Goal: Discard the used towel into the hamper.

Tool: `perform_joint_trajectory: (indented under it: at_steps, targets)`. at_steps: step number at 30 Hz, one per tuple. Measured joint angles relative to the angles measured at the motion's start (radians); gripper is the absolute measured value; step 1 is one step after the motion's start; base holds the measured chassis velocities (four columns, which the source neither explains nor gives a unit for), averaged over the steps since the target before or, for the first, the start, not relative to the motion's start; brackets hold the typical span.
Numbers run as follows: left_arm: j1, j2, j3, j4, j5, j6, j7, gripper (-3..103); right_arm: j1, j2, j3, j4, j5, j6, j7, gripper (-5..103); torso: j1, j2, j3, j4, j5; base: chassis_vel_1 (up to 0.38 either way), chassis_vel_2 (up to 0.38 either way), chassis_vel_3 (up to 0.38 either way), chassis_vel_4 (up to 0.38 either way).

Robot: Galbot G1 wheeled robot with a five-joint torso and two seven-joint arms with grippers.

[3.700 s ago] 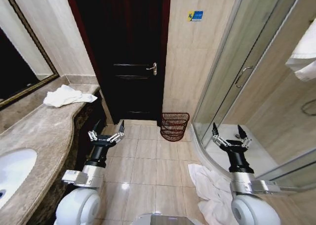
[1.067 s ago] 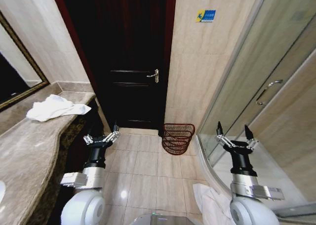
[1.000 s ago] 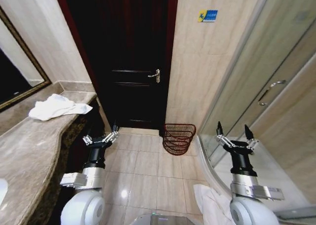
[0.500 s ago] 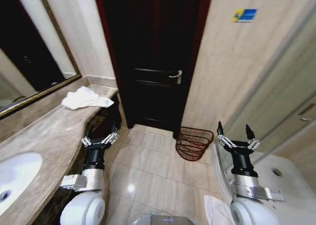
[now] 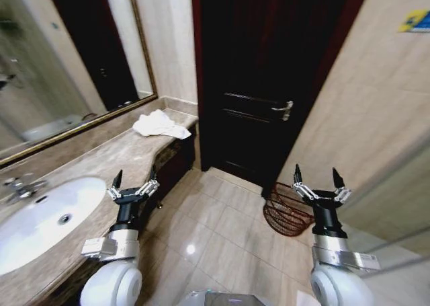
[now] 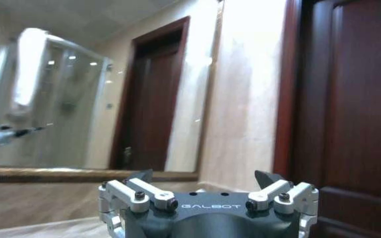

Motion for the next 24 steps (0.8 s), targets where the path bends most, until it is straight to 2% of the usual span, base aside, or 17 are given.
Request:
perform_joint_trajectory:
  at_steps: [2, 5, 6, 9, 16, 24]
  targets:
    - [0.005, -0.001, -0.002, 0.007, 0.010, 0.005, -0.018, 100, 0.001, -0.002, 0.000, 0.001, 0.004, -0.017, 0.004, 100, 0.000, 0.000, 0.000, -0.0001, 0.0001, 0.013, 0.021, 0.015, 0.031]
    - [0.002, -0.002, -0.006, 0.024, 0.032, 0.086, -0.084, 100, 0.013, -0.003, 0.001, -0.003, 0.011, -0.037, 0.004, 100, 0.000, 0.000, 0.000, -0.0003, 0.0000, 0.000, 0.000, 0.000, 0.000]
    - [0.002, -0.002, -0.006, 0.024, 0.032, 0.086, -0.084, 100, 0.013, -0.003, 0.001, -0.003, 0.011, -0.037, 0.004, 100, 0.000, 0.000, 0.000, -0.0003, 0.0000, 0.000, 0.000, 0.000, 0.000]
    - [-0.020, -0.002, -0.020, 0.045, 0.013, 0.155, -0.126, 100, 0.015, -0.001, -0.005, -0.007, 0.013, -0.037, 0.002, 100, 0.000, 0.000, 0.000, -0.0003, 0.0000, 0.000, 0.000, 0.000, 0.000]
    - [-0.035, -0.002, -0.029, 0.075, 0.012, 0.164, -0.136, 100, 0.022, -0.002, -0.004, -0.009, 0.020, -0.036, 0.007, 100, 0.000, 0.000, 0.000, -0.0003, 0.0000, -0.041, 0.040, 0.037, -0.049]
    - [-0.045, 0.005, -0.030, 0.101, 0.025, 0.140, -0.125, 100, 0.012, 0.004, -0.009, -0.009, 0.020, -0.027, -0.006, 100, 0.000, 0.000, 0.000, -0.0002, 0.0001, -0.165, 0.176, 0.174, -0.168]
